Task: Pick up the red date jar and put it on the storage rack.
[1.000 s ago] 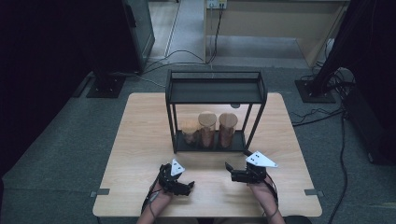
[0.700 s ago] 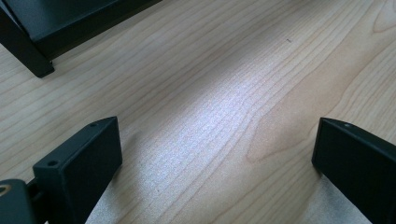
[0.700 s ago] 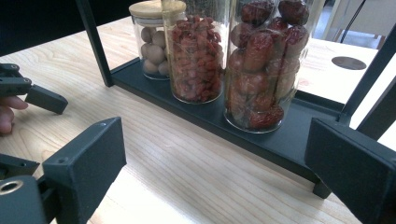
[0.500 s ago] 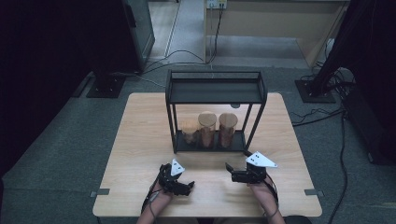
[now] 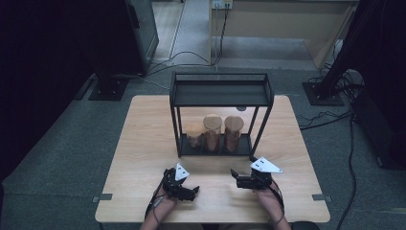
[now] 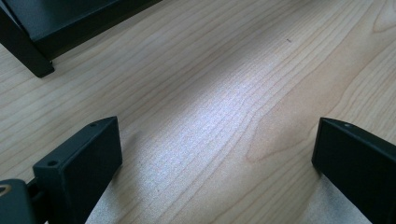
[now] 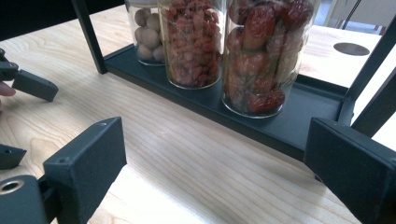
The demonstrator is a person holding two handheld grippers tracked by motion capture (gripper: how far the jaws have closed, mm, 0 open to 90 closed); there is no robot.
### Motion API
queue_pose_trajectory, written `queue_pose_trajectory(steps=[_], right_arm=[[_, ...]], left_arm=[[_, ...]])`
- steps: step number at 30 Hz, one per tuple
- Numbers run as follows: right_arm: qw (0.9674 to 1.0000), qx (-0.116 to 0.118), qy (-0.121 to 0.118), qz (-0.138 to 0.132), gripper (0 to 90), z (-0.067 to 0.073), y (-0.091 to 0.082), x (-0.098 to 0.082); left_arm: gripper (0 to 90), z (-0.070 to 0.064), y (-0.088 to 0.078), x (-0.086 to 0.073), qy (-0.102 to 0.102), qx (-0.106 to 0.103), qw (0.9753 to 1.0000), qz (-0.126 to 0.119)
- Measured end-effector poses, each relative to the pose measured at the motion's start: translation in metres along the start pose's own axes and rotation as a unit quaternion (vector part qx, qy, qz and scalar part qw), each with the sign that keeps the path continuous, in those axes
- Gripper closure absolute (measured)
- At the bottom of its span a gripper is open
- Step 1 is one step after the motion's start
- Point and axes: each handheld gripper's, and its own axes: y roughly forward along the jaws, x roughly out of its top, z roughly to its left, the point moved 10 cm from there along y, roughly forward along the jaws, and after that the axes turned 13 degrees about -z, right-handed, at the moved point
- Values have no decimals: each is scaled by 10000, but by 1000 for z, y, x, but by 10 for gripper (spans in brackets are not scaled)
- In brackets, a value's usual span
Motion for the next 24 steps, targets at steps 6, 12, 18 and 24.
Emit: queue_pose_trajectory(steps=[6, 12, 18, 24], right_arm=[[10000, 78, 5, 53, 55, 1, 1, -3], [9999, 123, 2, 92, 56, 3, 3, -5], [9998, 129, 31, 142, 56, 2, 5, -7], [9996, 139, 21, 249, 56, 4, 8, -9]], left_arm=[[16, 0, 0, 0, 0, -1, 10000, 0], [16, 0, 0, 0, 1, 0, 10000, 0], [15, 0, 0, 0, 1, 0, 10000, 3], [15, 0, 0, 0, 0, -1, 10000, 0]])
